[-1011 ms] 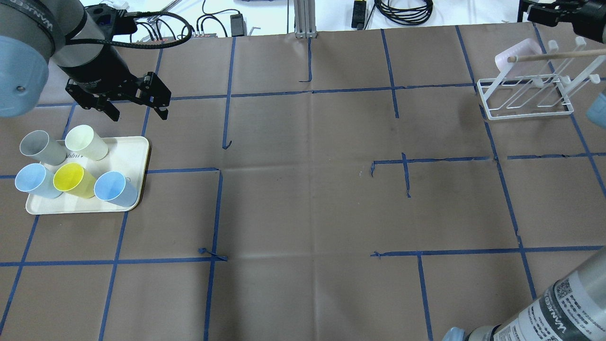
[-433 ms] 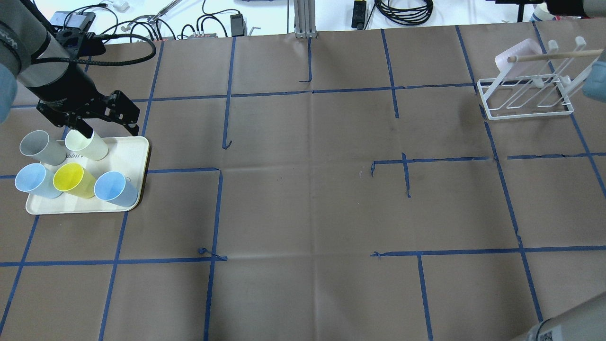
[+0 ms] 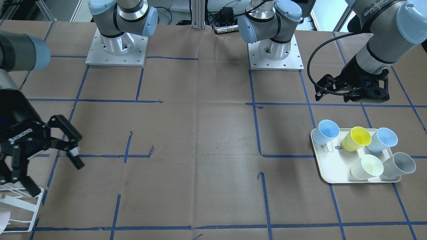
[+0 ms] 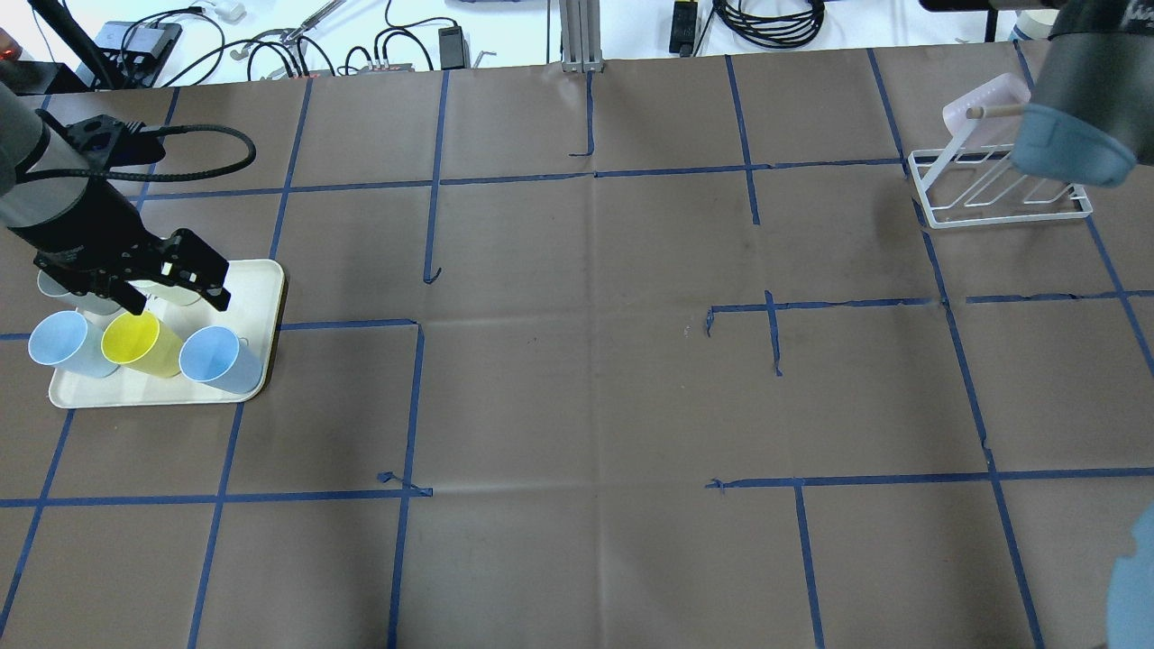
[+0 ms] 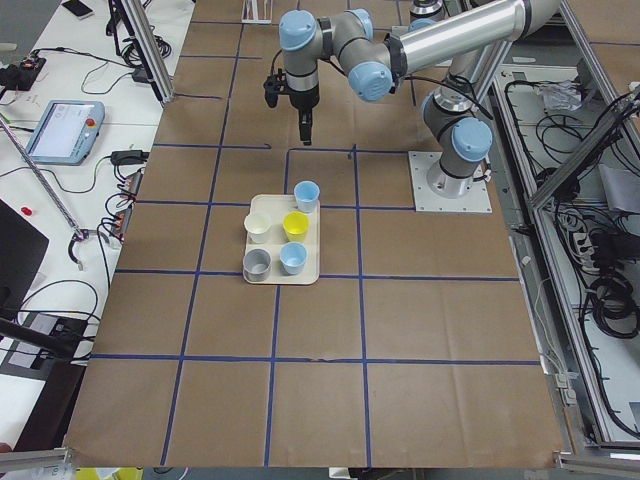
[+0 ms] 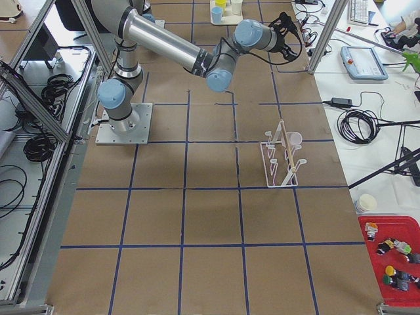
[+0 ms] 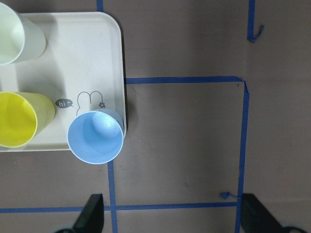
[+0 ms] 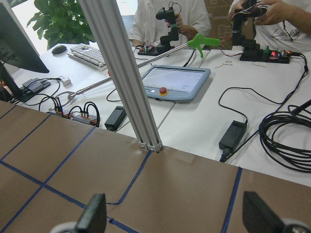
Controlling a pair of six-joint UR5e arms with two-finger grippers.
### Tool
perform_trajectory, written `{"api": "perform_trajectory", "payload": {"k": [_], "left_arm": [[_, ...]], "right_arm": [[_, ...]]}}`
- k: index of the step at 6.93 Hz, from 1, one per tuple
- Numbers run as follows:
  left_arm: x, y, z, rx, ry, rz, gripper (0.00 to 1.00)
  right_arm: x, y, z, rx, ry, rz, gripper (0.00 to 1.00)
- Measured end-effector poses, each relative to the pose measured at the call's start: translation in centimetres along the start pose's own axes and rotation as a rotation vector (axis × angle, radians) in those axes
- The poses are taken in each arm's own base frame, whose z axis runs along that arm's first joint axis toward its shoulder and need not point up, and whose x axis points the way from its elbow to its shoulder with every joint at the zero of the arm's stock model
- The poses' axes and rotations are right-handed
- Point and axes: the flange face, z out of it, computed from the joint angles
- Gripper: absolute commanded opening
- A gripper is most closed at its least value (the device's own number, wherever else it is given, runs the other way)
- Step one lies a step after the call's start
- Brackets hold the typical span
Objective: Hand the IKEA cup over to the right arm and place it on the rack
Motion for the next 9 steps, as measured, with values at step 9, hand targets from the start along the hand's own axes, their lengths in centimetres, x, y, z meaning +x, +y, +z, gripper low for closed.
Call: {"api": "perform_trajectory", "payload": {"k": [9], "left_arm": [[-3.9, -3.8, 8.8, -0.068, 0.026, -0.036, 0.98]], "right_arm": [[-10.0, 4.6, 2.4, 0.196, -0.179, 0.870, 1.00]]}}
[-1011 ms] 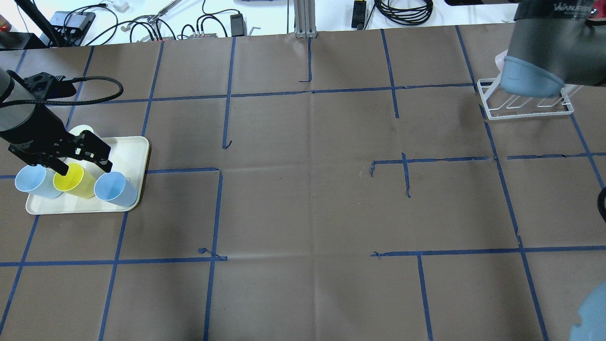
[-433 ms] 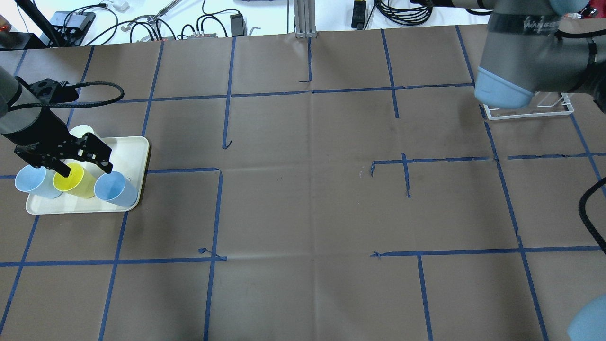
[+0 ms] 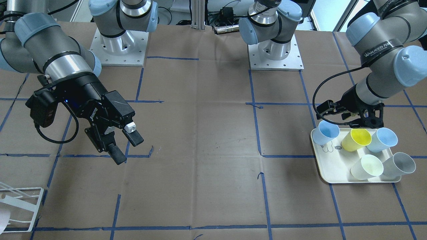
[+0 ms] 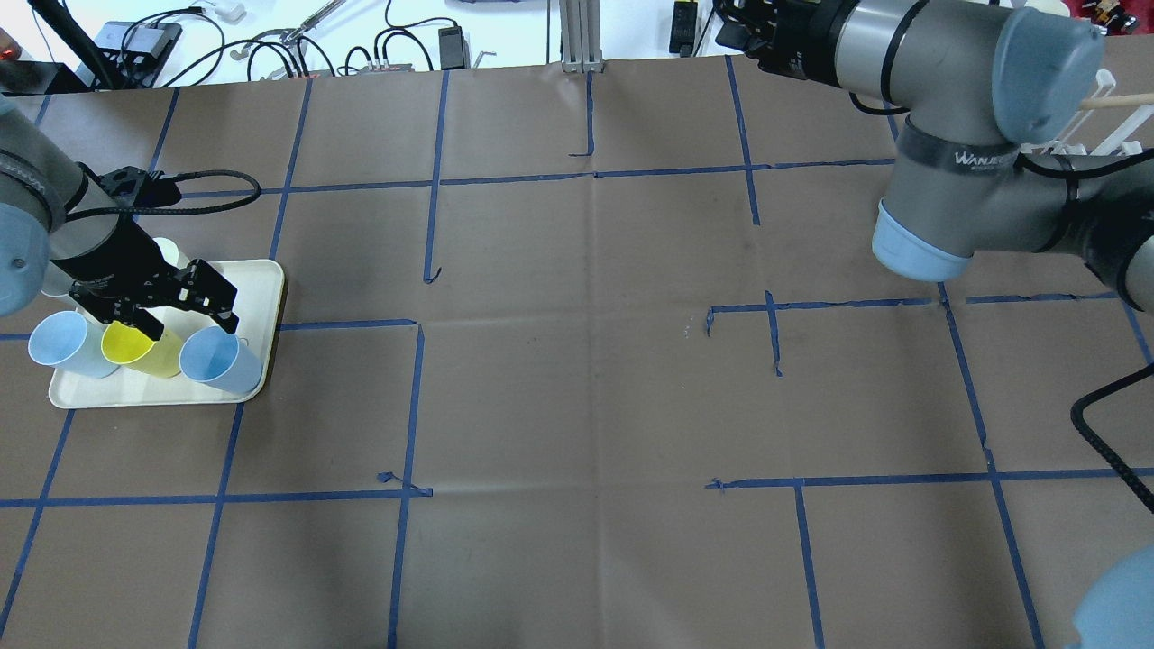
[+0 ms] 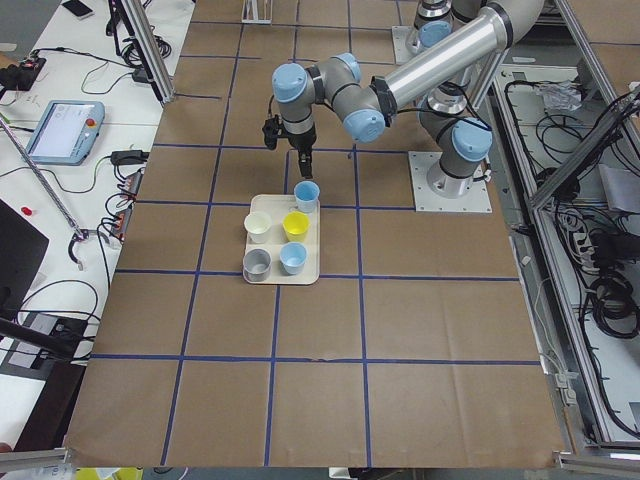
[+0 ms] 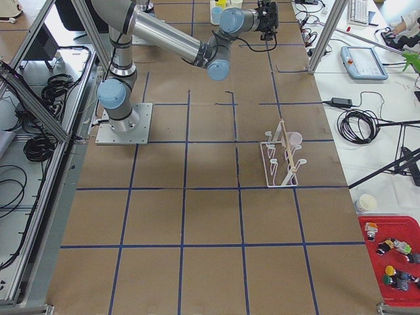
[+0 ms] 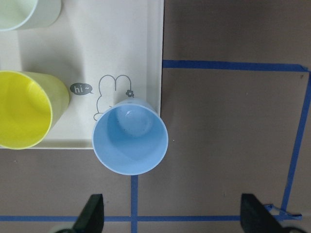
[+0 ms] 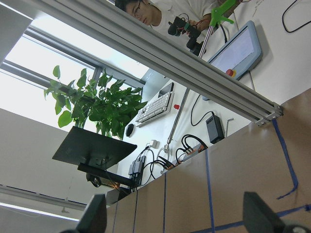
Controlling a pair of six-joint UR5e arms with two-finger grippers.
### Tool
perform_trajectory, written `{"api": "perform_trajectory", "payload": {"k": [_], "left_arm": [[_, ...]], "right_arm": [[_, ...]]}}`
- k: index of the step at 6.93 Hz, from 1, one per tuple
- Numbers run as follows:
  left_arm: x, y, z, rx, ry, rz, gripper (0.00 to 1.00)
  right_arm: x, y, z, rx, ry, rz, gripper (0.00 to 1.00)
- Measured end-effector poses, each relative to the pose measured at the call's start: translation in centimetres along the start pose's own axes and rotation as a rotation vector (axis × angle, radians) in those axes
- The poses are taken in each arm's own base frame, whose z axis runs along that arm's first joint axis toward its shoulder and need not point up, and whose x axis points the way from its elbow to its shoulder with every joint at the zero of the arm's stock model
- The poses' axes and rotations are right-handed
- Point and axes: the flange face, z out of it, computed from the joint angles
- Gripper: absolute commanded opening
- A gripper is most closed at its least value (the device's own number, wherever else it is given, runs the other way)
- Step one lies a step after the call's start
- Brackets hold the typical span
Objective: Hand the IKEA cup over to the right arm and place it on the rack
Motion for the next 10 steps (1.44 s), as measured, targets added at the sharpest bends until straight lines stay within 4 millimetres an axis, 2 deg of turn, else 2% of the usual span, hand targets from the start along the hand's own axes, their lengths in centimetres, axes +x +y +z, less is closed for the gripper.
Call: {"api": "perform_trajectory", "payload": {"k": [1, 3, 5, 6, 8, 9, 10], "left_arm": [[0.0, -0.4, 2.2, -0.001, 0.002, 0.002, 0.98], [-0.2, -0.7, 5.7, 0.000, 0.002, 0.007, 0.98], [-0.2, -0.9, 7.5, -0.022, 0.011, 0.009, 0.97], [-0.2, -0.9, 8.0, -0.030, 0.013, 0.012, 0.76], [-0.3, -1.0, 8.3, -0.036, 0.009, 0.017, 0.23], [-0.4, -1.1, 8.3, -0.037, 0.007, 0.019, 0.03], [-0.4, -1.1, 8.2, -0.037, 0.005, 0.019, 0.00]], "right_arm": [[0.0, 0.4, -0.4, 0.033, -0.041, 0.078, 1.00], [0.7, 1.1, -0.1, 0.062, -0.088, 0.127, 1.00], [0.7, 2.5, 1.0, 0.062, -0.110, 0.113, 1.00], [0.4, 3.3, 1.5, 0.064, -0.110, 0.108, 1.00], [0.1, 4.1, 2.0, 0.058, -0.111, 0.106, 1.00], [0.1, 4.2, 2.1, 0.056, -0.111, 0.106, 1.00], [0.1, 4.2, 2.1, 0.056, -0.111, 0.106, 1.00]]}}
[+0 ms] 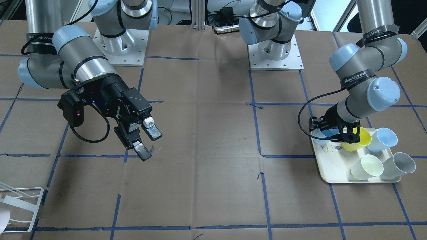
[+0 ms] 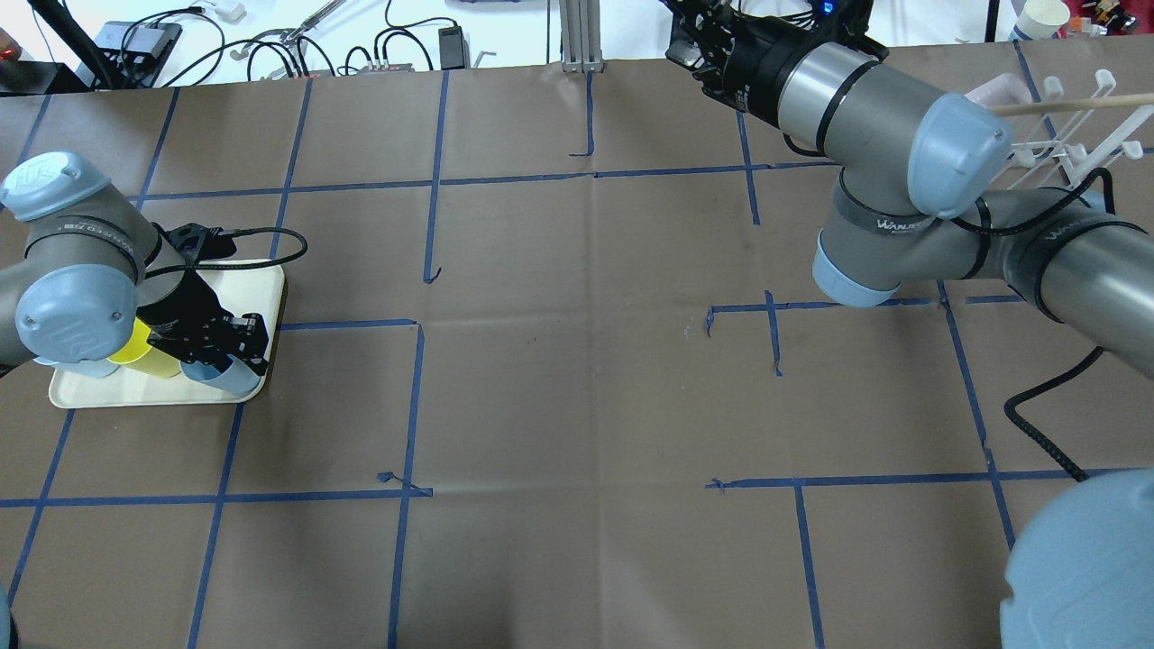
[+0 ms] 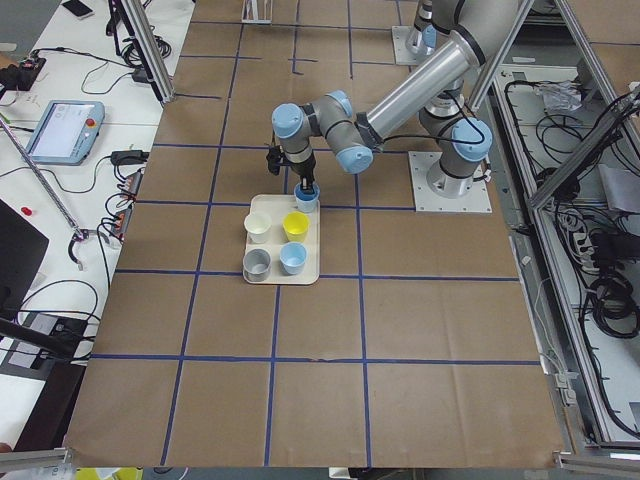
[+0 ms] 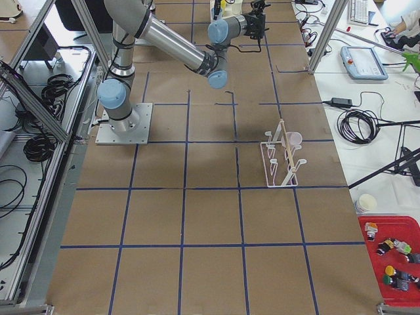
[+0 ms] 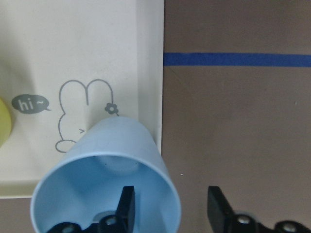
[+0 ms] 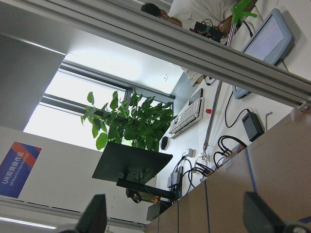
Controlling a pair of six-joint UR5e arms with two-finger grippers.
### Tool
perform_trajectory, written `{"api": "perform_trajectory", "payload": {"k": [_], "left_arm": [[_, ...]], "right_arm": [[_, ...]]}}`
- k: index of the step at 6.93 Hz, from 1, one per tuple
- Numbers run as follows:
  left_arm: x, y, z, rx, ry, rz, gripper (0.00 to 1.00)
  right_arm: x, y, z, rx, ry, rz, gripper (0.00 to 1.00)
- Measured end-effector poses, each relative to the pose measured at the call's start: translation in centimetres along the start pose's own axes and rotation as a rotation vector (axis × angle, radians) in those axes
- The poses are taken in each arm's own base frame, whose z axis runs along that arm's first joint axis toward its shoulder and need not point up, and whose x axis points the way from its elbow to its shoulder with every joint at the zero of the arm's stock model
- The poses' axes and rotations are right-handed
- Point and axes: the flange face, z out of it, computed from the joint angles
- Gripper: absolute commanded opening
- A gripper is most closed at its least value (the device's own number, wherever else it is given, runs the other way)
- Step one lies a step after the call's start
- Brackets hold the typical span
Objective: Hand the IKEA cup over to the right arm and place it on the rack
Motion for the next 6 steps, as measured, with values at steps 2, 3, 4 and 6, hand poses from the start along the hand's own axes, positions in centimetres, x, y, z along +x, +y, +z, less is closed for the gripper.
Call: {"api": "perform_trajectory", "payload": {"k": [2, 3, 4, 6], "left_arm": [[-0.9, 0.0, -0.8, -0.014, -0.077, 0.005, 0.00], [-1.3, -0.2, -1.6, -0.018, -0.118, 0.012, 0.00], [-1.6, -0.3, -2.5, -0.012, -0.139, 0.015, 0.00], [-1.5, -1.1, -5.8, 0.022, -0.163, 0.024, 0.00]], "right_arm": [[0.0, -0.1, 0.0, 0.002, 0.000, -0.001, 1.00], [-0.1, -0.1, 0.0, 0.002, -0.001, 0.000, 1.00], [-0.1, -0.1, 0.0, 0.002, -0.002, 0.004, 1.00], [-0.2, -0.1, 0.0, 0.001, -0.004, 0.007, 1.00]]}}
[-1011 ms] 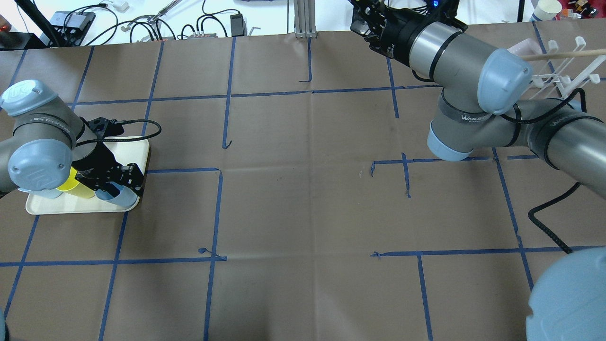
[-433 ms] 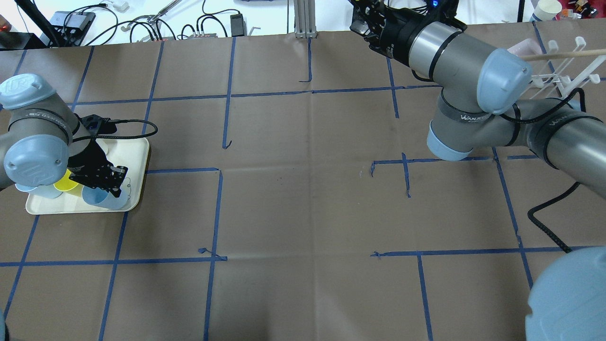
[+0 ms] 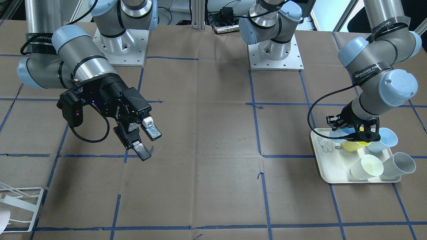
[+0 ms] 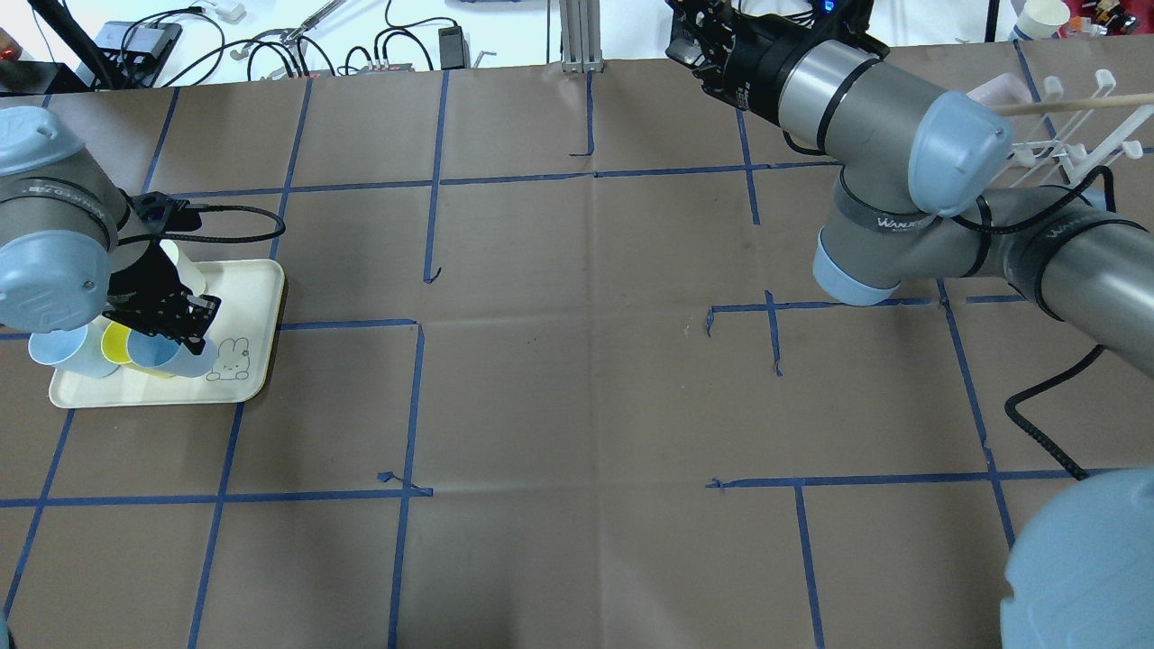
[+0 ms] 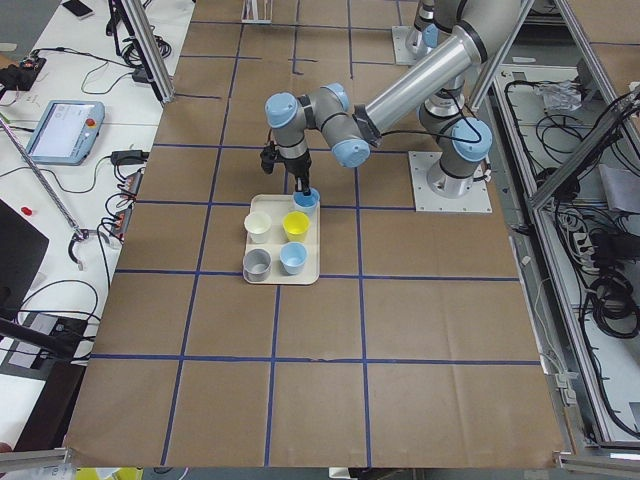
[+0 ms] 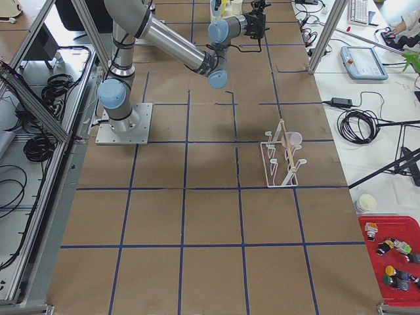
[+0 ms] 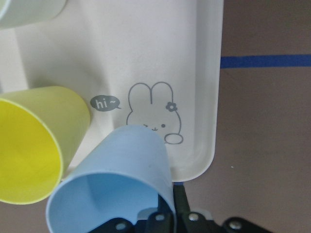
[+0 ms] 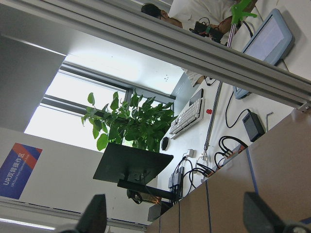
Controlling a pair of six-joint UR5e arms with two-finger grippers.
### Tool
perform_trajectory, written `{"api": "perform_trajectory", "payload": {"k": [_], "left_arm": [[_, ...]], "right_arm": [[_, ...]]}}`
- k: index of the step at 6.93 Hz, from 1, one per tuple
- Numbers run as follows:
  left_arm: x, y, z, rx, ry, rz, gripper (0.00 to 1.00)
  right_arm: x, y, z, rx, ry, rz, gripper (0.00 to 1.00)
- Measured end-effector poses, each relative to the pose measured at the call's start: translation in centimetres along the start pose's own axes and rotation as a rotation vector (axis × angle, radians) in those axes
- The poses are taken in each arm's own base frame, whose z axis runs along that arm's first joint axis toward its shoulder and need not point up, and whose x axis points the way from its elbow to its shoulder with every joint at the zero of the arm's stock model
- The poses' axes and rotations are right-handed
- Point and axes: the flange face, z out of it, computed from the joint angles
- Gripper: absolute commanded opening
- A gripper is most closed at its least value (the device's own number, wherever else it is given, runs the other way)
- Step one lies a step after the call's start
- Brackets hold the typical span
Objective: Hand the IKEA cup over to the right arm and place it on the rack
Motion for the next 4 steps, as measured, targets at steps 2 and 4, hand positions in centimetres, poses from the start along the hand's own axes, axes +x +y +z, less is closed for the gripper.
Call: {"api": "perform_trajectory", "payload": {"k": [2, 4], "left_arm": [[-0.4, -1.7, -6.1, 0.013, -0.009, 0.022, 0.00], [-1.1, -2.8, -10.9, 0.017, -0.010, 0.031, 0.00]], "right_arm": [[-0.1, 0.0, 0.0, -0.001, -0.002, 0.000, 1.00], [-0.1, 0.0, 0.0, -0.002, -0.003, 0.000, 1.00]]}}
